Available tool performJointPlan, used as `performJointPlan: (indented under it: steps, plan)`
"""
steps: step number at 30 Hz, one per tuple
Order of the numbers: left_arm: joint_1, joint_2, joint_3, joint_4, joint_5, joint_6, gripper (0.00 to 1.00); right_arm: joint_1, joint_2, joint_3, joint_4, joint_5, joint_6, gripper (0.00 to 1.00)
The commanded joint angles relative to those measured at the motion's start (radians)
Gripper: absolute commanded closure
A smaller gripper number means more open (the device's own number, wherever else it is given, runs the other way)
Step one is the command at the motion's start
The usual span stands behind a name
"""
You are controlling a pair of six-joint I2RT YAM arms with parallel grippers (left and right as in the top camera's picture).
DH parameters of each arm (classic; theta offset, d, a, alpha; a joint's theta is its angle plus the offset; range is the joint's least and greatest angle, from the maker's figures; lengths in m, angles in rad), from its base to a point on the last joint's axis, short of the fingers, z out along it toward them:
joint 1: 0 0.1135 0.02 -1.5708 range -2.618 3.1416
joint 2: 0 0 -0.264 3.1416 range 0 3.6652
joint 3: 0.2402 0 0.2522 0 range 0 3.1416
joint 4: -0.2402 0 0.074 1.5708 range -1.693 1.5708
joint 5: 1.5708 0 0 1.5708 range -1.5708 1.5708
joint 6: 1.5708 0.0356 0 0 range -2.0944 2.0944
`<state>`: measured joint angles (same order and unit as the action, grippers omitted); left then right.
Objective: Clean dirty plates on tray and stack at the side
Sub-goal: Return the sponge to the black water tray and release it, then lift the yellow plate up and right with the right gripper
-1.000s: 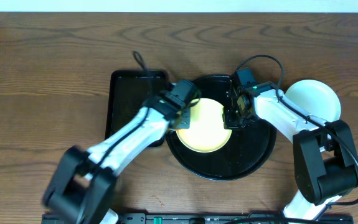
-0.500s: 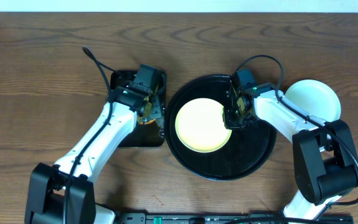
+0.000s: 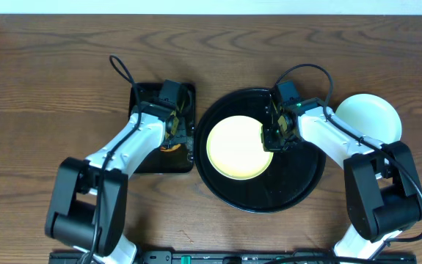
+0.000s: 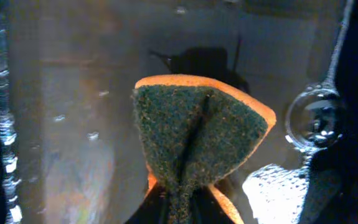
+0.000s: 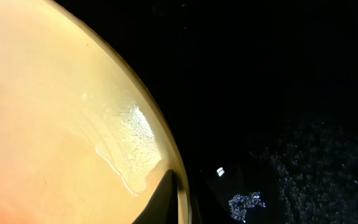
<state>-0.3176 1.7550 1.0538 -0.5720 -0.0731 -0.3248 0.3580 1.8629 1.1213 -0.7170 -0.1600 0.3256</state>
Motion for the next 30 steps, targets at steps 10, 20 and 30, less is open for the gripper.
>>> performJointPlan:
  steps: [10,20,30]
  plan:
    - [0.008,-0.076,0.016,-0.033,0.051,0.091,0.39,0.010,-0.004,-0.006,0.006,-0.010,-0.001,0.97]
    - [0.008,-0.242,0.015,-0.161,0.051,0.087,0.32,0.010,-0.004,-0.006,0.034,-0.053,-0.006,0.99]
    - [0.008,-0.240,0.008,-0.214,0.052,0.061,0.32,-0.011,-0.016,-0.006,0.135,-0.136,-0.004,0.99]
